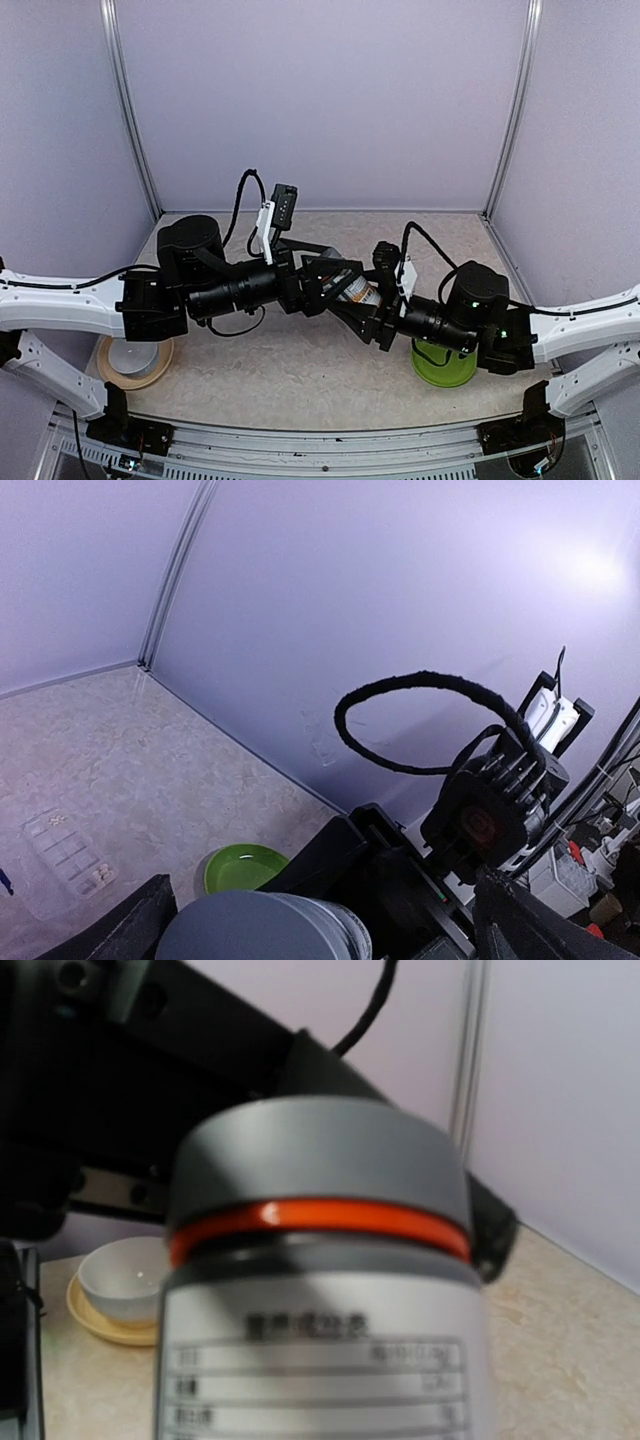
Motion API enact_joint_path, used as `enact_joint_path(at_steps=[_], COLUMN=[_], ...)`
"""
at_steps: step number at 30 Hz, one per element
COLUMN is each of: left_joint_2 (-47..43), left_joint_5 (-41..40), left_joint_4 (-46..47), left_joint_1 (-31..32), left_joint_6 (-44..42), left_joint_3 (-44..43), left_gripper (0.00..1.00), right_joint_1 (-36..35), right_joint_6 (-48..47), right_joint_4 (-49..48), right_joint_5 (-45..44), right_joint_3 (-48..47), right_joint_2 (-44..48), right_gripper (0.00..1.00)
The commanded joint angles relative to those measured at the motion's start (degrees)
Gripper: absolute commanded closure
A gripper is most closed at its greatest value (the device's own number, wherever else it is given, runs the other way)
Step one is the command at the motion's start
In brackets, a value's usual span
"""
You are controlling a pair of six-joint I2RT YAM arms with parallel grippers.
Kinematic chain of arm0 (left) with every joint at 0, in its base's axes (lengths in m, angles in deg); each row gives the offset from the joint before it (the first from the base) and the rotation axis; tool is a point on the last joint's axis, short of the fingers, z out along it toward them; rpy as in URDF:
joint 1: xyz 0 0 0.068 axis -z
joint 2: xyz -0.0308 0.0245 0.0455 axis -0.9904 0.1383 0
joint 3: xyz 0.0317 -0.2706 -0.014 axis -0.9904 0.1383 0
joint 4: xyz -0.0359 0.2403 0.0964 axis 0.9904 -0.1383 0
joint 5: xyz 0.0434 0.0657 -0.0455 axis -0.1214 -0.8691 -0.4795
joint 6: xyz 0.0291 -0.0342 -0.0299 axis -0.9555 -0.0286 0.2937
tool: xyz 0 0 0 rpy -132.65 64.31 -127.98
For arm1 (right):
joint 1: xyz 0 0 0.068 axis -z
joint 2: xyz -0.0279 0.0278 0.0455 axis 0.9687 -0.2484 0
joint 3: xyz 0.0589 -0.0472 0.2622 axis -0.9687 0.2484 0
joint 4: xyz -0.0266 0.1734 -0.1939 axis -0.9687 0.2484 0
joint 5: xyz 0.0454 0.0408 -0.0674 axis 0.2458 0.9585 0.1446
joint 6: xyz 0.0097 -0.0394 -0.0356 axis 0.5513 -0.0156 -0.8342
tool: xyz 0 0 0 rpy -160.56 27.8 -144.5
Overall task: Sort the pills into containers
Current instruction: Screw the lid of the pill bottle onto the pill bottle.
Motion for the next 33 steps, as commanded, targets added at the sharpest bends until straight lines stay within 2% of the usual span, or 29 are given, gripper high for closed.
enact_joint_path(at_steps=[1,7,13,21,33], left_joint_2=[0.72,1.18,-0.96,-3.08,-3.52], left_joint_5=[1.6,2.27,-0.73,-4.23,0.81], left_joint_4=[-0.66,-1.09,-1.89,-6.55,-8.53], left_joint_1=[1.94,2.16,2.13,1.45,-3.15], left_joint_6=[-2.45,-2.96,-3.43,-3.08,1.82], left_joint_3=[-2.74,-3.36,-2.83,-4.25,-4.55], left_gripper=[0.01,0.01,0.01,0.01,0.01], right_joint_1=[-0.45,-0.45,-0.47,-0.45,-0.45], right_joint_6=[1.18,1.78,2.31,3.3,2.5], right_joint_4=[0.91,-0.75,-2.36,-0.66,2.67], right_joint_5=[2.02,5.48,6.2,0.35,-2.68], right_joint_3=[-2.48,-2.57,-1.38,0.36,-0.84], right_joint_2=[-2.25,-3.51,-2.38,2.28,3.41], right_gripper=[1.0,1.0,1.0,1.0,1.0])
